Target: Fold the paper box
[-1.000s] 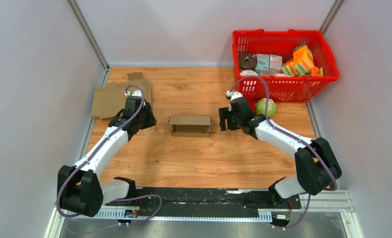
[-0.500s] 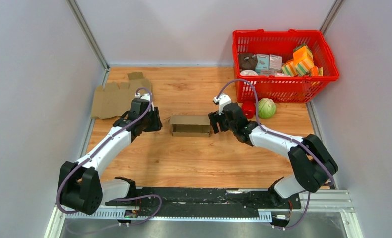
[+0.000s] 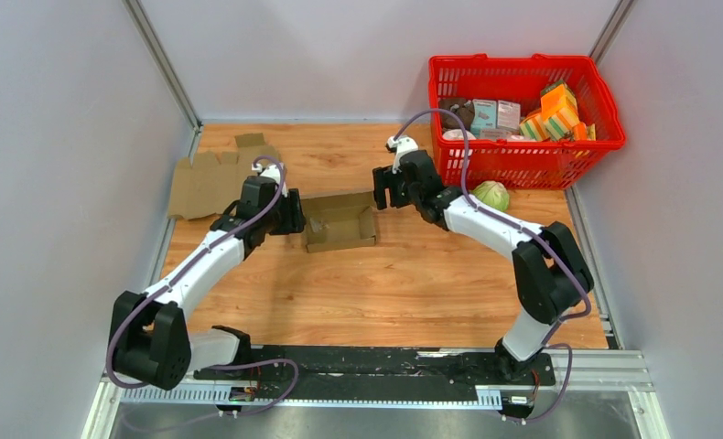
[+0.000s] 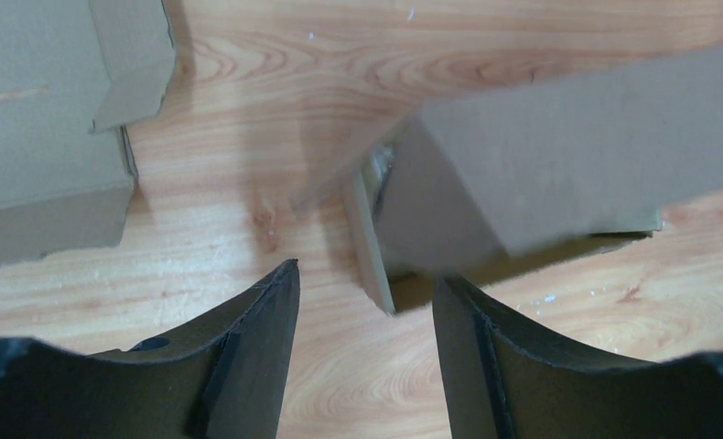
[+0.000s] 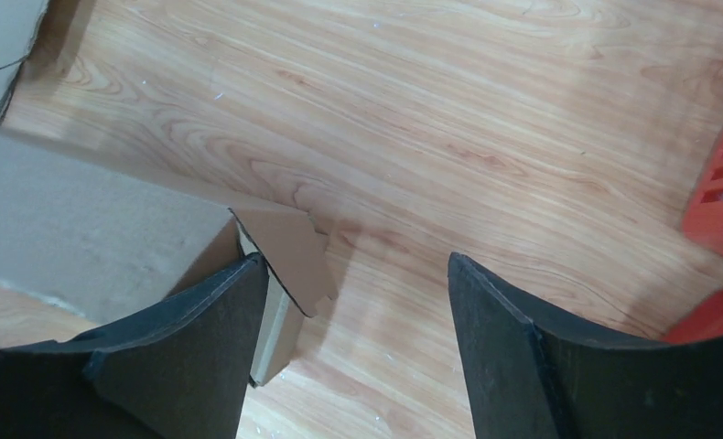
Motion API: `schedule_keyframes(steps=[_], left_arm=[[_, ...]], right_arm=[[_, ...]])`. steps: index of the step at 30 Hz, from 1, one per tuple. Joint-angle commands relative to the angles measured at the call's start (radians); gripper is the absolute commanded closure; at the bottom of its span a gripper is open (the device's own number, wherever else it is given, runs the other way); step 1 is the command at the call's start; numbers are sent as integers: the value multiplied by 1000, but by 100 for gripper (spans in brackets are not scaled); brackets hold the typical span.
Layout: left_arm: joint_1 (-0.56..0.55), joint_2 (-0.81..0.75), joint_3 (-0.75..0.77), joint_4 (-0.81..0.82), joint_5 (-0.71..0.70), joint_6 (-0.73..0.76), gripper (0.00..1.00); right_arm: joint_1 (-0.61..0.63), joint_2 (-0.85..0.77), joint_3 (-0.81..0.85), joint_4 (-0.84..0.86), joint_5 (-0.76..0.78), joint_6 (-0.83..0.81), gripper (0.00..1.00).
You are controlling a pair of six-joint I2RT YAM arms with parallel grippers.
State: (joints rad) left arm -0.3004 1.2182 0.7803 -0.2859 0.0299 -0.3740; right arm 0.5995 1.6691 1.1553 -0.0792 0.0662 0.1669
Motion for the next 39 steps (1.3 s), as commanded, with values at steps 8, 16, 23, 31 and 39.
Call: schedule_keyframes(steps=[8, 16, 23, 31, 39], left_arm=[[79, 96, 109, 117, 45, 49, 31], [84, 170, 131, 178, 76, 130, 38], [84, 202, 154, 200, 96, 145, 61], [84, 192, 145, 208, 100, 132, 82], [83, 182, 128, 205, 114, 116, 96]], right_arm=[[-102, 149, 155, -113, -249, 17, 29], [-122, 202, 239, -156, -318, 28, 29], [-113, 106, 164, -222, -293, 52, 29], [2, 73, 52, -120, -148, 2, 27], [66, 165, 135, -117, -68, -41, 35]])
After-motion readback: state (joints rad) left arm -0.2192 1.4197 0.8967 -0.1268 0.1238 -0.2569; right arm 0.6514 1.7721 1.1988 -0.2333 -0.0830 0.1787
